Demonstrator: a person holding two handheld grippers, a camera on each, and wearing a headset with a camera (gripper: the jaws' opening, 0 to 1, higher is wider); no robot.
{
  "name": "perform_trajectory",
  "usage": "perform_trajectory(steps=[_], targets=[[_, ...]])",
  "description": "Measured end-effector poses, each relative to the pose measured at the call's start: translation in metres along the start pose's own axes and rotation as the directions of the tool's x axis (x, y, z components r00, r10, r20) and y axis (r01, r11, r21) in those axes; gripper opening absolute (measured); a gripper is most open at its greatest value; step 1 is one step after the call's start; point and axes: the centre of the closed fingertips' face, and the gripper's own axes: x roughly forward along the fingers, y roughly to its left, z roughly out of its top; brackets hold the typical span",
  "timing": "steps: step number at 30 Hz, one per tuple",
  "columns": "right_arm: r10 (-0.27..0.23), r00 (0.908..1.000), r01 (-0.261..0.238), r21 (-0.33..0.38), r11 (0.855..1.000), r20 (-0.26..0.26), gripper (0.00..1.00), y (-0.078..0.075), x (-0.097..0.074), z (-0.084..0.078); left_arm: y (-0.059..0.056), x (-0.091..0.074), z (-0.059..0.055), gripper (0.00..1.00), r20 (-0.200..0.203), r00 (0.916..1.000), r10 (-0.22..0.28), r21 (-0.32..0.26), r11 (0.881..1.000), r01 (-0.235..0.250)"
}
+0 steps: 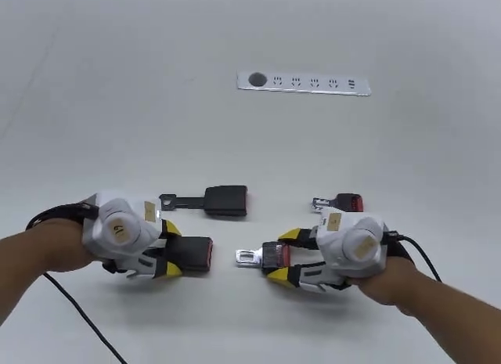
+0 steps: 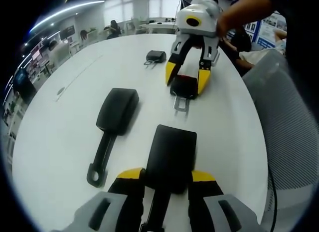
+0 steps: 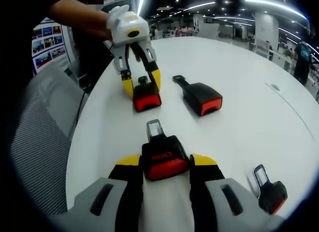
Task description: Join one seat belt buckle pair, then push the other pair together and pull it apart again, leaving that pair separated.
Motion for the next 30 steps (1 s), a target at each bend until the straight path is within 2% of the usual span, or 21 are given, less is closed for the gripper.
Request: perform_trajectory(steps=[6, 17, 24, 25, 30], targets=[[0.006, 0.9996, -0.006, -0.003, 1.000, 0.027, 0.35, 0.003, 0.010, 0.013, 0.001, 0.000, 0.000, 0.35, -0.002, 1.0000, -0.003, -0.019, 1.000, 0.003], [0.019, 0.9985, -0.018, -0.018, 1.000, 0.051, 0.35, 0.009, 0.027, 0.029, 0.001, 0.000, -0.003, 0.35, -0.020, 0.9998, -0.004, -0.009, 1.000, 0.004], [0.019, 0.9982, -0.017, -0.032, 0.999, 0.057, 0.35, 0.015, 0.040, 0.036, 0.001, -0.001, -0.003, 0.35, -0.042, 0.9991, -0.007, 0.004, 1.000, 0.007], [0.017, 0.9984, -0.015, -0.033, 0.999, 0.054, 0.35, 0.015, 0.040, 0.036, 0.001, -0.001, -0.003, 0.35, -0.039, 0.9992, -0.011, 0.022, 1.000, 0.011], [0.018, 0.9981, -0.017, -0.032, 0.999, 0.059, 0.35, 0.015, 0.040, 0.035, 0.002, -0.001, -0.005, 0.35, -0.043, 0.9990, -0.010, 0.024, 1.000, 0.011]])
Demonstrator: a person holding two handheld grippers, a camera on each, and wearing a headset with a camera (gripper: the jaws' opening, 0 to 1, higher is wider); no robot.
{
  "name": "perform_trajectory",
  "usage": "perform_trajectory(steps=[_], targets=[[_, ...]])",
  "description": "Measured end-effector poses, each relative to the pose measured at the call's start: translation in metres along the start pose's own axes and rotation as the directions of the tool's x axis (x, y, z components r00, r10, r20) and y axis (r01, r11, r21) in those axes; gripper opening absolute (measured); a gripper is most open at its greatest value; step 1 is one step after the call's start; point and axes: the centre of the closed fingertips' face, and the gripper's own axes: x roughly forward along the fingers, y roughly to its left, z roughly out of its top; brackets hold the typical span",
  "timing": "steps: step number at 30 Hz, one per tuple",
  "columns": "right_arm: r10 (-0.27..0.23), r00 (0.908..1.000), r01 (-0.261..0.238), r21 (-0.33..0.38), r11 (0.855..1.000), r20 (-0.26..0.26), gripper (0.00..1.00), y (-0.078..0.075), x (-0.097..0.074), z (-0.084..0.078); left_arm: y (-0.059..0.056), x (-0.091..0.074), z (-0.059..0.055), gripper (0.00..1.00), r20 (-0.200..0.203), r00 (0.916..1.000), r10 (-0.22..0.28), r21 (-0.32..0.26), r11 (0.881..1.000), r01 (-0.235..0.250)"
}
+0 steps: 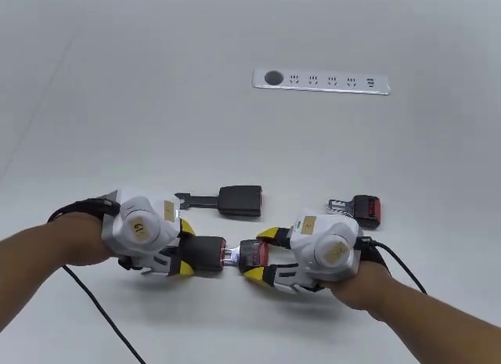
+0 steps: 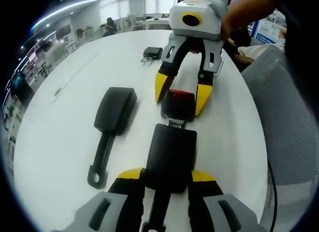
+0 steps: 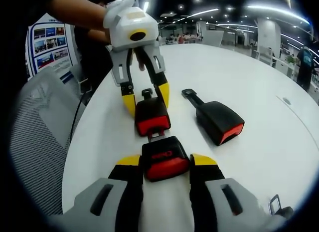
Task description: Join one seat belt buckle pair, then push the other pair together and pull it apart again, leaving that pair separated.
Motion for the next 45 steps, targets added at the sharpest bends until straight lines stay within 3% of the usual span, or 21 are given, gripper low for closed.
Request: perform_trajectory(steps=[14, 35, 45], targets=[[-0.027, 0.9996, 0.027, 0.020, 0.999, 0.004, 0.35, 0.001, 0.008, 0.006, 0.001, 0.002, -0.001, 0.34, -0.020, 0.9998, -0.006, 0.025, 1.000, 0.007], [-0.009, 0.9993, 0.009, 0.004, 1.000, -0.036, 0.35, 0.003, 0.021, 0.015, 0.003, 0.003, 0.002, 0.33, -0.056, 0.9978, -0.036, 0.107, 0.993, 0.042], [-0.016, 0.9984, 0.015, -0.016, 1.000, -0.054, 0.35, 0.003, 0.016, 0.013, 0.004, 0.001, 0.001, 0.33, -0.045, 0.9979, -0.047, 0.108, 0.993, 0.051]])
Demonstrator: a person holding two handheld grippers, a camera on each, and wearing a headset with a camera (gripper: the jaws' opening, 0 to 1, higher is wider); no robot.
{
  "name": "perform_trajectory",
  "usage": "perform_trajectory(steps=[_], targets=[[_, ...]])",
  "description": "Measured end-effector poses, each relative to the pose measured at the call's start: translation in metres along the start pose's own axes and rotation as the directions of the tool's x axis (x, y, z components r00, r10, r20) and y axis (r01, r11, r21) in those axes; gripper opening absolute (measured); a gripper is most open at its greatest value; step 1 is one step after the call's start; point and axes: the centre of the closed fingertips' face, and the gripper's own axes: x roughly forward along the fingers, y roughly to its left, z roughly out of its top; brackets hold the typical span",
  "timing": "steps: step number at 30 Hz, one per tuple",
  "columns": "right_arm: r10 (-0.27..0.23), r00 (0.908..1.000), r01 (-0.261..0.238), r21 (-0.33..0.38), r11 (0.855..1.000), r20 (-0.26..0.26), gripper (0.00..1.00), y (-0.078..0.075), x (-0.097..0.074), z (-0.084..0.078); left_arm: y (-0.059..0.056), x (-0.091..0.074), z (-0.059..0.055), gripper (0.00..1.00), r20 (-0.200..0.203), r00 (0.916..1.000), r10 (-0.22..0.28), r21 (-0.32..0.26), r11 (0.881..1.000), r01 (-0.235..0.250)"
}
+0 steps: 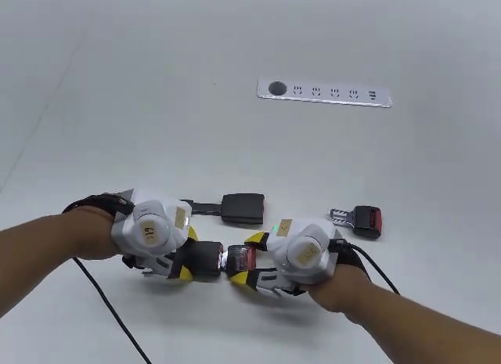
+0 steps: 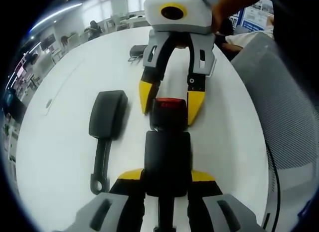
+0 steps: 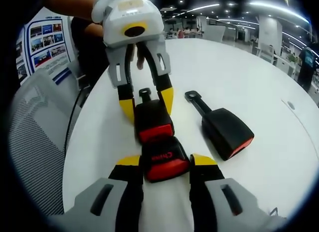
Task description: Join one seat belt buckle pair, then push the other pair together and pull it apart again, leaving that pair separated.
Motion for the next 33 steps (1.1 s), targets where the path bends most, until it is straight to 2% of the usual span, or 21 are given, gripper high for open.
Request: perform_trajectory(steps=[7, 14, 20, 33], targets=[[0.010, 0.9999, -0.010, -0.014, 1.000, -0.003, 0.35, 0.0014, 0.0012, -0.0004, -0.0006, -0.0018, -0.0020, 0.33, 0.027, 0.9996, -0.005, 0.010, 1.000, 0.005], [0.026, 0.9997, -0.026, -0.034, 0.999, -0.002, 0.34, 0.0027, 0.0027, -0.0009, -0.0025, -0.0019, -0.0023, 0.34, 0.081, 0.9967, 0.000, 0.012, 1.000, -0.001], [0.068, 0.9973, -0.066, -0.054, 0.996, 0.027, 0.33, 0.0028, 0.0011, -0.0017, -0.0020, -0.0020, -0.0012, 0.33, 0.121, 0.9927, -0.004, 0.012, 1.000, 0.002], [0.113, 0.9915, -0.108, -0.073, 0.991, 0.065, 0.32, 0.0025, -0.0008, -0.0005, -0.0017, -0.0016, -0.0003, 0.33, 0.155, 0.9878, -0.014, 0.016, 1.000, 0.012]])
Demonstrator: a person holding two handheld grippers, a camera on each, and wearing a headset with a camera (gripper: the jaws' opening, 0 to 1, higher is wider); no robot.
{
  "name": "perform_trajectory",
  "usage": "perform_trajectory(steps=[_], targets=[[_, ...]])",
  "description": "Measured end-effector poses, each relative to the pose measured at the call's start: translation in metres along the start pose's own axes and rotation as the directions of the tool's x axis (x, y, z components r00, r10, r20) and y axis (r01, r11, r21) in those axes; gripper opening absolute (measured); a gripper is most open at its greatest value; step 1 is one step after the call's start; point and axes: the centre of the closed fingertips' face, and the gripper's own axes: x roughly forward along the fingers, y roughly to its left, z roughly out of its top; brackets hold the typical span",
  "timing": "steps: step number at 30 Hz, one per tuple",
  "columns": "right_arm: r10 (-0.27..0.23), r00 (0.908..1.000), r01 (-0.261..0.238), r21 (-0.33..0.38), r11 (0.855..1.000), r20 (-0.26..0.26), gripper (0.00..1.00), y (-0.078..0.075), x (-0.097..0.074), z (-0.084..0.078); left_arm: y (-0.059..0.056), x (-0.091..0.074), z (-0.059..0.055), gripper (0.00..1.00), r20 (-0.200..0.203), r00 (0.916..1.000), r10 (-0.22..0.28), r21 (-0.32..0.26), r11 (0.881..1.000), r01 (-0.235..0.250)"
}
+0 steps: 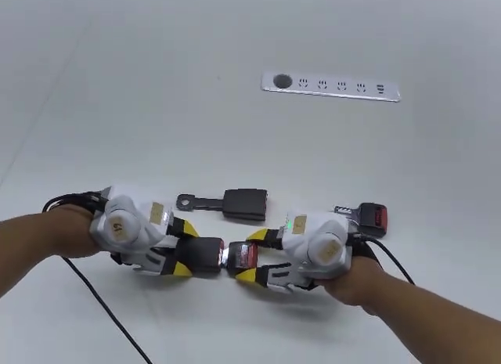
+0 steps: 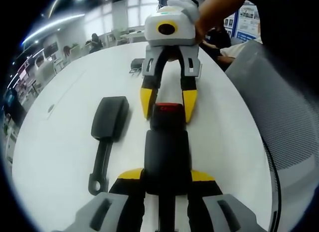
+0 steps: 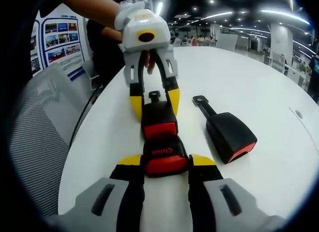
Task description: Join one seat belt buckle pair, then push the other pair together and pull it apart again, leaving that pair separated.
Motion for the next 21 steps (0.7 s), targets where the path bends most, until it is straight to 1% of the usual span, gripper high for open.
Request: perform_trajectory(steps=[5, 7, 9, 14, 16, 21], targets=[[-0.005, 0.9999, 0.005, -0.008, 1.000, 0.012, 0.32, 0.0007, -0.0001, -0.0006, -0.0001, -0.0003, -0.0005, 0.33, 0.007, 1.0000, -0.004, 0.005, 1.000, 0.004], [-0.012, 0.9996, 0.013, -0.019, 1.000, 0.024, 0.32, 0.0013, -0.0001, -0.0013, -0.0001, -0.0005, -0.0012, 0.33, 0.011, 0.9999, -0.005, 0.006, 1.000, 0.005], [-0.014, 0.9992, 0.015, -0.013, 1.000, 0.036, 0.32, 0.0013, 0.0008, -0.0024, -0.0005, -0.0009, -0.0018, 0.33, 0.014, 0.9999, -0.005, 0.007, 1.000, 0.005], [-0.012, 0.9991, 0.012, -0.018, 1.000, 0.041, 0.32, 0.0040, -0.0009, 0.0010, -0.0011, -0.0014, -0.0023, 0.33, 0.021, 0.9998, -0.007, 0.006, 1.000, 0.007], [-0.011, 0.9990, 0.012, -0.015, 1.000, 0.044, 0.32, 0.0045, -0.0013, 0.0018, -0.0004, -0.0012, -0.0044, 0.33, 0.022, 0.9997, -0.008, 0.004, 1.000, 0.008], [-0.014, 0.9983, 0.014, -0.005, 1.000, 0.057, 0.33, 0.0058, -0.0029, 0.0036, -0.0012, -0.0015, -0.0036, 0.33, 0.025, 0.9997, -0.008, 0.004, 1.000, 0.008]])
